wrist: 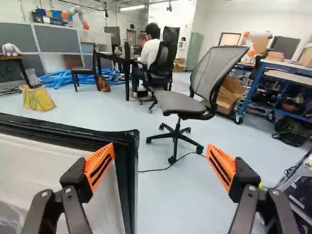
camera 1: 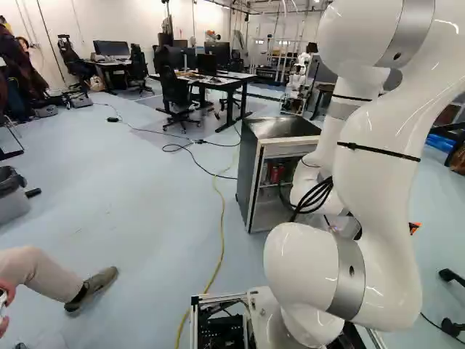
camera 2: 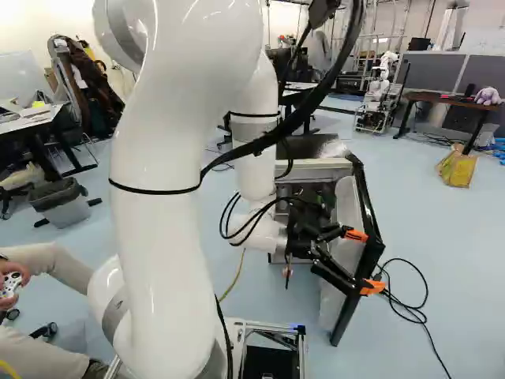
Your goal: Grab a drink from the fridge
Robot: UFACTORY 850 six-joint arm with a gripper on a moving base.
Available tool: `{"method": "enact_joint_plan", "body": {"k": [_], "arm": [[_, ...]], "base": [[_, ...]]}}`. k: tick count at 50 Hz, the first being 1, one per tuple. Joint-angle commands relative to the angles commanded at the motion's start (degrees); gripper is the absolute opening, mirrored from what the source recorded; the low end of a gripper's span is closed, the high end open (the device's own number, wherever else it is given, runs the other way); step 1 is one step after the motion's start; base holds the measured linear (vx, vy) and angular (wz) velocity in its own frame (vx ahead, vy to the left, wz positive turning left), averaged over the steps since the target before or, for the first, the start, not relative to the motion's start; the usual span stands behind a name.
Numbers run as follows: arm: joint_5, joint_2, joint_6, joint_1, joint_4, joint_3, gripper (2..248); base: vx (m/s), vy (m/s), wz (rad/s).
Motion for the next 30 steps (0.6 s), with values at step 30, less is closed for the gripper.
{"method": "enact_joint_plan", "body": {"k": [30], "arm": [[0.0,-4.68,0.0,-7.99,0.0,-8.24,247]], "base": [[0.0,0.0,0.0]]}}
